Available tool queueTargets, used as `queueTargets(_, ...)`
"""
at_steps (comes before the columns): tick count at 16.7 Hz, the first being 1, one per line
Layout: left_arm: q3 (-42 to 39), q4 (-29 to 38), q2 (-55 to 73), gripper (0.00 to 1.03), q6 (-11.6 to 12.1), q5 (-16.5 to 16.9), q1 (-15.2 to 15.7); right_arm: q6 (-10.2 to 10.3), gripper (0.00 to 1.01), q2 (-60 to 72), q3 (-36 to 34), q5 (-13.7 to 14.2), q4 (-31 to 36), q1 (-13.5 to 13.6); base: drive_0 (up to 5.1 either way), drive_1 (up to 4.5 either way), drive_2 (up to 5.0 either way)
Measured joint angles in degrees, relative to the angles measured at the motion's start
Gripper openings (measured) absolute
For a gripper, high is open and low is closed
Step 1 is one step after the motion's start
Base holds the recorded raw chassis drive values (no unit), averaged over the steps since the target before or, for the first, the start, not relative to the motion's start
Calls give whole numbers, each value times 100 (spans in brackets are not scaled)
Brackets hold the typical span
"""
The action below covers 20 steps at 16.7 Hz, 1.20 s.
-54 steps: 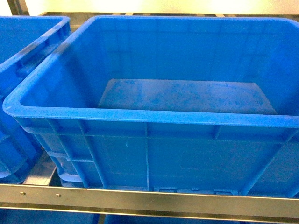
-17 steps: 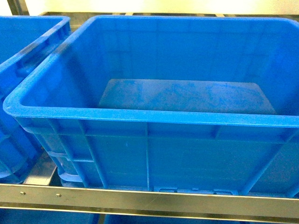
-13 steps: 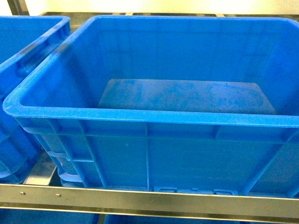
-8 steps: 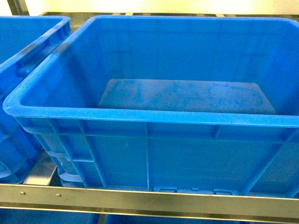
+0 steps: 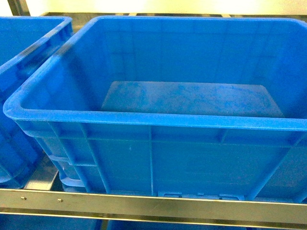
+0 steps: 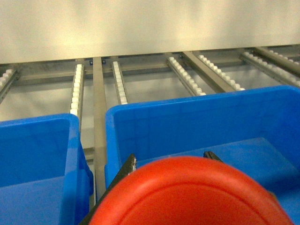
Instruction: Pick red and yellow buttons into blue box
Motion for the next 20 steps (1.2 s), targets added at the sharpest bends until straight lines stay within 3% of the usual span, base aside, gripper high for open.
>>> queueTargets(2, 417, 120, 938, 34, 275, 83, 2, 0, 98, 0, 0, 0, 0, 0, 0, 0, 0)
queueTargets(5, 1196, -697, 2026, 34, 568, 188, -216, 0, 98, 0, 0, 2, 2, 0, 0, 0, 0)
queueTargets(6, 1473, -1091, 2234, 34, 590, 295, -323, 0, 98, 0, 0, 0, 0, 0, 0, 0, 0)
queueTargets(10, 1836, -1591, 2450, 34, 612, 365, -435, 0, 98, 0, 0, 2, 0, 0, 0, 0, 0)
queueTargets(12, 2435, -2435, 2859, 34, 623, 516, -632, 0, 98, 0, 0, 2, 2, 0, 0, 0, 0)
queueTargets(14, 2577, -2894, 3250, 34, 560, 398, -651, 0, 98, 0, 0, 0, 0, 0, 0, 0, 0)
queueTargets(16, 2573, -2669, 3373, 34, 452, 247, -673, 0, 98, 2, 0, 2, -2, 0, 0, 0, 0)
queueTargets(17, 2557, -2472, 3329, 37, 317, 254, -684, 0, 98, 0, 0, 2, 4, 0, 0, 0, 0)
queueTargets(20, 2321, -2065, 3115, 83, 166, 44, -671, 0, 98, -2, 0, 2, 0, 0, 0, 0, 0)
